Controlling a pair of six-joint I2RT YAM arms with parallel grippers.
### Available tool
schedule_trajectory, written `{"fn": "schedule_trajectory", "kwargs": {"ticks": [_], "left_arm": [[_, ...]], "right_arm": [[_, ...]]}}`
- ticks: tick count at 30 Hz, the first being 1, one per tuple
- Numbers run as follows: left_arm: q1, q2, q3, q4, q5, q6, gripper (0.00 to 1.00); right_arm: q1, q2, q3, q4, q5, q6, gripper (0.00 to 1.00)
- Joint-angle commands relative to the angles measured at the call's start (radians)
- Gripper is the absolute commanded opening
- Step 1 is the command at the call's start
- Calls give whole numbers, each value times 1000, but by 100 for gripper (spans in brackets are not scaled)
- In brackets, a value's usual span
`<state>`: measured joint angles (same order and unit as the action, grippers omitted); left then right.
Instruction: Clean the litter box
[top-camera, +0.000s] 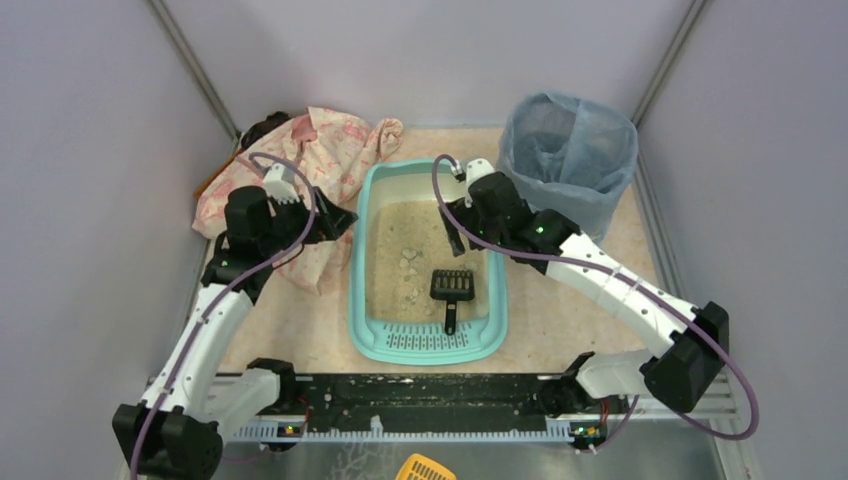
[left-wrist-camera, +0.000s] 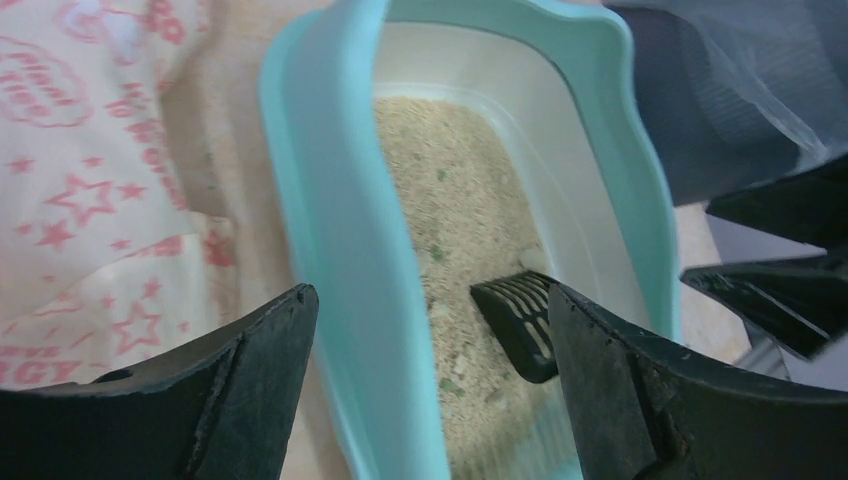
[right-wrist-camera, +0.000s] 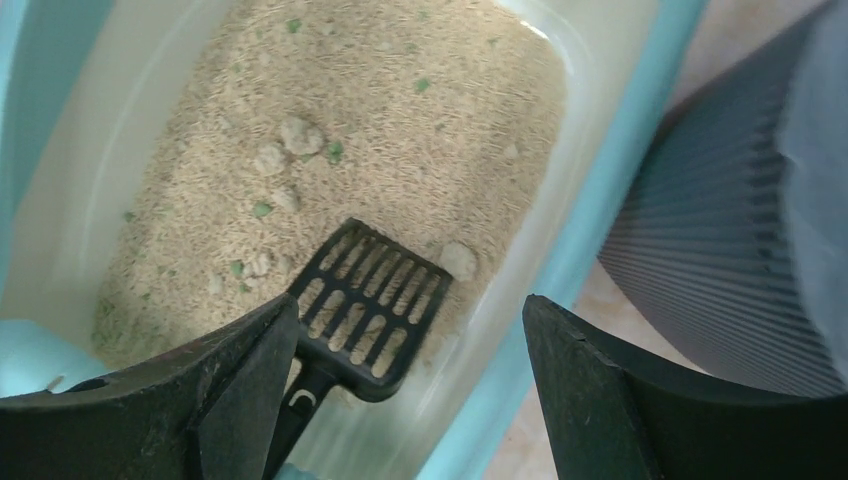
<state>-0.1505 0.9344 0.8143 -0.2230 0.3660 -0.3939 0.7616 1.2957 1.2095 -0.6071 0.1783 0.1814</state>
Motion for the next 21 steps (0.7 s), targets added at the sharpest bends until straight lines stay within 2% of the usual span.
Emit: {"fn": "schedule_trajectory", "kwargs": {"ticks": [1, 6, 10, 14, 17, 21], "left_arm": [[-103, 40, 87, -65, 100, -28, 88], [-322, 101, 125, -134, 38, -79, 87], [-459, 194, 142, -170, 30, -132, 86], [-563, 314, 161, -204, -19, -163, 84], [-605, 400, 217, -280, -72, -157, 84], [-675, 470, 257, -298, -127, -192, 81]], "right_arm": [[-1, -116, 26, 41, 169, 48, 83], [-8, -86, 84, -2, 154, 46, 83], [-9, -111, 47, 33, 184, 82, 83], [-15, -174, 33, 56, 224, 97, 82], [-25, -196, 40, 35, 241, 92, 82], [-36, -233, 7, 36, 256, 98, 82]]}}
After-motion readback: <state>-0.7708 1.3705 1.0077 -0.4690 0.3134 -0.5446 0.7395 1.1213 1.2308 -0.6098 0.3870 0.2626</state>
